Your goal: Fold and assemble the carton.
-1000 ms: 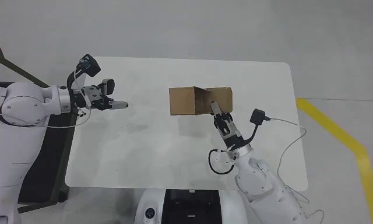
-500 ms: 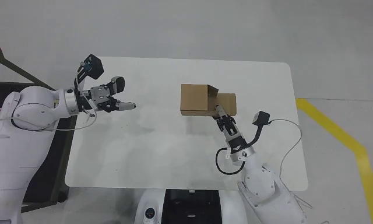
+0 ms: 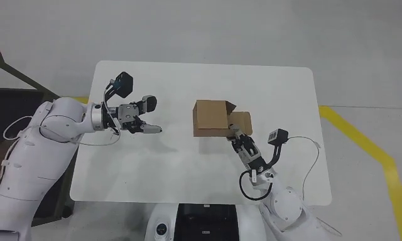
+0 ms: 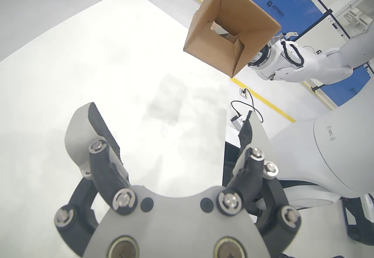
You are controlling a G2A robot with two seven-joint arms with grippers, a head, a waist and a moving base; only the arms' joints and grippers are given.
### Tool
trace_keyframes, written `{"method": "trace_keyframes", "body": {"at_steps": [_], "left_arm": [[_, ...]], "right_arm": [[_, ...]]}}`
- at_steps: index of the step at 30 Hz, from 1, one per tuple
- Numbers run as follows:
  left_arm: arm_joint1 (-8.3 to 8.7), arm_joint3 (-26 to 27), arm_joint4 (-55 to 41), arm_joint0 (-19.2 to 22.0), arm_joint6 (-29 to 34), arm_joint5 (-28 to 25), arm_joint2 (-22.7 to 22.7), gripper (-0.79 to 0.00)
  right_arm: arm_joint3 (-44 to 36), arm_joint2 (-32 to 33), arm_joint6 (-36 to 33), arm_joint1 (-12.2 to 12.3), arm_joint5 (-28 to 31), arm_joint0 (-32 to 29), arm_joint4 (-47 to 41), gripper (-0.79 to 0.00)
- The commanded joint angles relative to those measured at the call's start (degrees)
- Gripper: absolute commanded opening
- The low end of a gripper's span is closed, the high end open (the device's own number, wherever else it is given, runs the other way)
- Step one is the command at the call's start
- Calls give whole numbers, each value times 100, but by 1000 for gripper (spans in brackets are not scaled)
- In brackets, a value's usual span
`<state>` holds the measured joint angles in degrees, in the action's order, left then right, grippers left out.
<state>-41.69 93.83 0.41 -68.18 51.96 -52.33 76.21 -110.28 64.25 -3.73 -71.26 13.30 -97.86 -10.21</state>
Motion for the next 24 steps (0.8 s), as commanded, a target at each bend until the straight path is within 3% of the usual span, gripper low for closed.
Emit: {"method": "trace_keyframes", "body": {"at_steps": [1,5,17,19,24], "left_arm": [[14,-9,-14,57,2,1,-127,0],[43,-10,-282,171,160,159,-454,0],[43,-10,-282,171,160,159,-454,0],[29,84,-157,115,-35,215,-455,0],[-34,163,352,-11,-813,-359,-408,0]], "right_arm": [[-8,35,-44,5,-22,-32,-8,-785],[-27,67,-58,5,-37,-66,23,-785],[-18,49,2,-4,-8,-57,97,-785],[-14,38,4,-9,-37,-46,76,-785],[116,-24,243,-57,-242,95,-60,-785]]}}
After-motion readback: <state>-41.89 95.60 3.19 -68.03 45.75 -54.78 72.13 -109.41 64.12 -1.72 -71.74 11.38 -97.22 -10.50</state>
